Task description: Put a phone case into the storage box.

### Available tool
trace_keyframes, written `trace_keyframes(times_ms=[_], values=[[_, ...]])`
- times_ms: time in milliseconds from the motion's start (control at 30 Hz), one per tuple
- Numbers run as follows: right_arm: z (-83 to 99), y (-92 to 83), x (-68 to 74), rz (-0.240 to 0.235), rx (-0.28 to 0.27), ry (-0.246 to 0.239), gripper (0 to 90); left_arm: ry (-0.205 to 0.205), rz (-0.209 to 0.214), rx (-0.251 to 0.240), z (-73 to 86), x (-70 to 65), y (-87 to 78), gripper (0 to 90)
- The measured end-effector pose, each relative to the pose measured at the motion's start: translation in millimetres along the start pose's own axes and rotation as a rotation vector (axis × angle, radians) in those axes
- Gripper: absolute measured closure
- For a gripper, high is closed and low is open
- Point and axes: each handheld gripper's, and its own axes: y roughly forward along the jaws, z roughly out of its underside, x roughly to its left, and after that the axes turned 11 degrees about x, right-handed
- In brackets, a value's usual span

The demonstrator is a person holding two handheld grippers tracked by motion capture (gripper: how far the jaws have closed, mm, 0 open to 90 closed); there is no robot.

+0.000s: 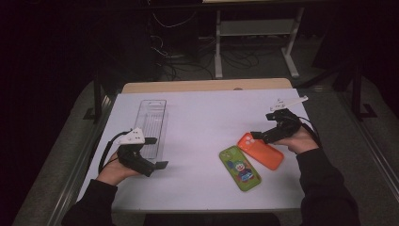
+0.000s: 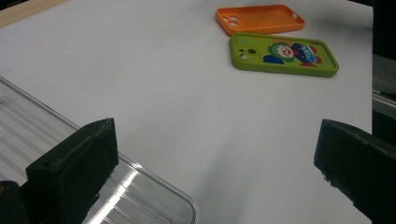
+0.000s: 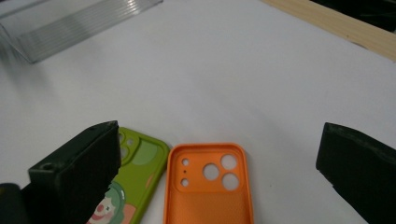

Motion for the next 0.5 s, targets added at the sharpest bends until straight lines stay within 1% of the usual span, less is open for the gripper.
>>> trace_keyframes(times_ms=[33, 100, 133, 167, 200, 233, 267, 300, 333, 367, 400, 500], values=[[0.6, 0.2, 0.1, 0.005, 0.011, 0.005, 0.0, -0.001, 0.000, -0.002, 0.0, -0.1, 0.0, 0.0], [2.8, 1.3, -1.6, 0.020, 0.039, -0.003, 0.0, -0.001, 0.001, -0.004, -0.1, -0.4, 0.1, 0.0], [2.8, 1.3, -1.6, 0.020, 0.039, -0.003, 0.0, -0.001, 0.001, -0.003, -0.1, -0.4, 0.0, 0.0], [4.3, 2.1, -1.9, 0.025, 0.058, 0.004, 0.0, -0.001, 0.001, -0.003, 0.0, -0.4, 0.0, 0.0], [4.3, 2.1, -1.9, 0.025, 0.058, 0.004, 0.0, -0.001, 0.001, -0.003, 0.0, -0.4, 0.0, 0.0], [5.1, 2.5, -2.5, 0.032, 0.070, 0.003, 0.0, -0.001, 0.001, -0.003, 0.0, -0.3, -0.1, 0.0], [5.9, 3.1, -3.0, 0.030, 0.080, -0.001, 0.0, -0.001, 0.001, -0.004, 0.1, -0.3, -0.1, 0.0], [7.6, 4.3, -3.7, 0.041, 0.102, -0.006, 0.0, 0.001, 0.000, -0.002, 0.0, -0.1, -0.3, 0.0], [7.6, 4.3, -3.7, 0.041, 0.102, -0.006, 0.0, 0.000, 0.001, -0.002, 0.0, -0.1, -0.2, 0.0], [9.1, 5.4, -4.0, 0.042, 0.125, -0.002, 0.0, 0.000, 0.001, -0.002, 0.0, -0.1, -0.2, 0.0], [9.1, 5.4, -4.0, 0.042, 0.125, -0.002, 0.0, 0.000, 0.001, -0.002, 0.0, -0.1, -0.2, 0.0], [12.2, 7.2, -5.1, 0.043, 0.160, -0.007, 0.0, 0.000, 0.001, -0.002, -0.1, -0.4, -0.2, 0.0]])
